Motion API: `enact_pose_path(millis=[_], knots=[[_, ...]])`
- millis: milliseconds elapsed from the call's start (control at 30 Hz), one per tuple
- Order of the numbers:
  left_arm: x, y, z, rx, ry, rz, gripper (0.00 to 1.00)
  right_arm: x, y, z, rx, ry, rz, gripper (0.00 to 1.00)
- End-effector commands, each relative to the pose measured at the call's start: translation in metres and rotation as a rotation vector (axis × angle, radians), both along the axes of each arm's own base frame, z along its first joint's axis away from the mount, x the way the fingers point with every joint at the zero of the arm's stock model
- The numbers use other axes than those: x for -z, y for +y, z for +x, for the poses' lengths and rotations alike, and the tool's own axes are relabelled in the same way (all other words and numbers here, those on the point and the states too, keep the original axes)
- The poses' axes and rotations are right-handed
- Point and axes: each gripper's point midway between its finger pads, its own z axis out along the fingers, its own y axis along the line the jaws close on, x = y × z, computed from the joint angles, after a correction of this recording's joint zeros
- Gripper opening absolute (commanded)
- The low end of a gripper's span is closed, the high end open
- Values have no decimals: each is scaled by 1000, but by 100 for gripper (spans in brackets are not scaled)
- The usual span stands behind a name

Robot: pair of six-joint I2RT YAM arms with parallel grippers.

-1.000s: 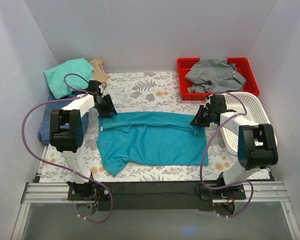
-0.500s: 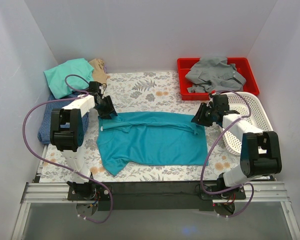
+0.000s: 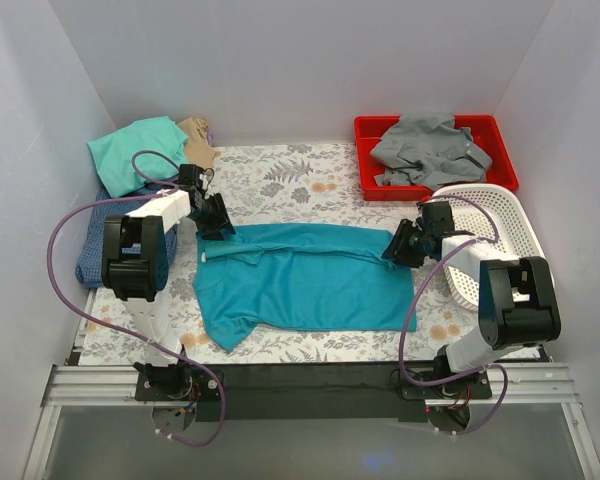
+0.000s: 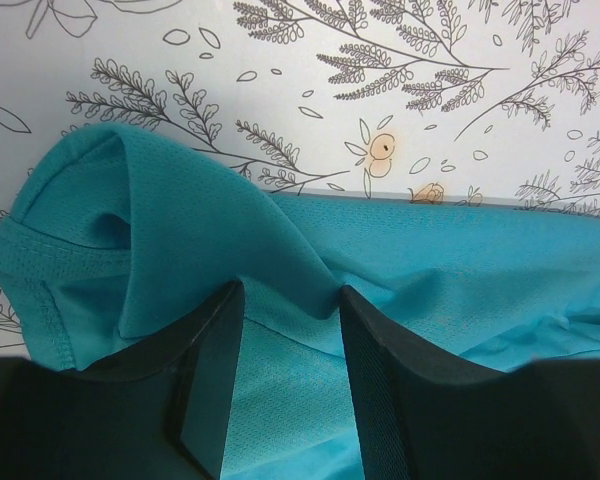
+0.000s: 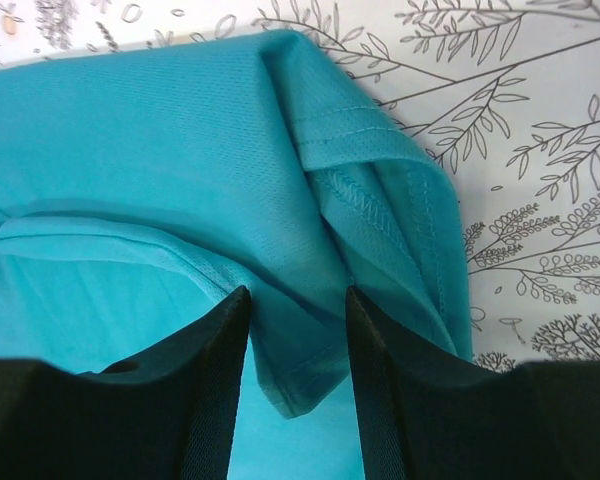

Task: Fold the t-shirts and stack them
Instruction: Fold the tshirt

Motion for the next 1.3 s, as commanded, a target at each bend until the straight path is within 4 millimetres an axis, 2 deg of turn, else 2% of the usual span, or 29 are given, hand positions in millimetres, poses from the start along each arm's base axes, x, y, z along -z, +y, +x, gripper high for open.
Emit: enact_pose_path(millis=[0,67,267,433,567,600,667,700,767,833,1000,1067,1167,1267], knots=[[-7,-2,2,17,-19,-9,41,8,2,9,12,-12,19,49],[-7,-1,2,18,-16,-8,41,15,3,9,11,-1,24,48],[-3,2,1,11,-8,11,41,10,5,25,-15,-88,31,46],[14,10,-8,-13,40,54,41,-2,13,30,-34,-137,77,47],[7,23,-5,-62,13,119,41,-10,16,30,-42,-155,103,45],[7,25,-6,-67,16,131,41,-8,17,30,-44,-149,105,39],[14,33,-14,-72,50,177,41,-2,18,28,-50,-130,108,4],[19,40,-20,-80,66,210,41,-1,17,29,-53,-129,102,1],[26,48,-29,-91,94,254,42,-1,14,31,-56,-137,87,1],[29,55,-34,-99,106,270,42,-11,12,36,-72,-181,68,1],[26,70,-34,-107,97,305,42,-49,-9,51,-54,-303,-51,1],[28,74,-34,-104,105,323,42,-63,-23,50,-55,-353,-144,1],[29,75,-34,-104,106,329,42,-64,-26,43,-62,-348,-165,1],[31,75,-34,-102,111,329,42,-76,-37,42,-24,-386,-210,1]])
